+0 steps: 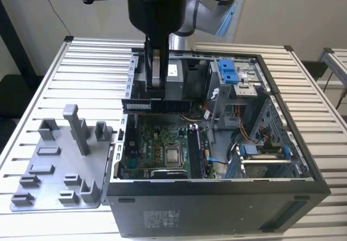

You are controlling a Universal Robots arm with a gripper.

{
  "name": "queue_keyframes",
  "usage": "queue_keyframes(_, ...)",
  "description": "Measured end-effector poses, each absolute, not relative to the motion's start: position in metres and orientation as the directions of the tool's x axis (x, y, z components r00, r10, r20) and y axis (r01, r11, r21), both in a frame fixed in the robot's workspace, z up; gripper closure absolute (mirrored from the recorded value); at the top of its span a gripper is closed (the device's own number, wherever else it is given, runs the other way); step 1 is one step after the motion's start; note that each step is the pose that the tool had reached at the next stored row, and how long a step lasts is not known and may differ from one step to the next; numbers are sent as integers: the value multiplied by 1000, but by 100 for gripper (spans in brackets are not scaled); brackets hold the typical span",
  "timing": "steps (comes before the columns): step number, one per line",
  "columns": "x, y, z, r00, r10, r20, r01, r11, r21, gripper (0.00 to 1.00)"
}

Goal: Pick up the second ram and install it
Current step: 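Pick up the second ram and move it above second insertion slot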

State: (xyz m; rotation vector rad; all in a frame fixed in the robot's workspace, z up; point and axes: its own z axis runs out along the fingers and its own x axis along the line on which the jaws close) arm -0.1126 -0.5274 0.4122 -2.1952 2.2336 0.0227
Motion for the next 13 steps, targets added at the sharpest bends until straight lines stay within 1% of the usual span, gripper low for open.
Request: queue_keyframes(13, -93, -528, 412, -17, -1000, -17, -1000, 17, 4, 86)
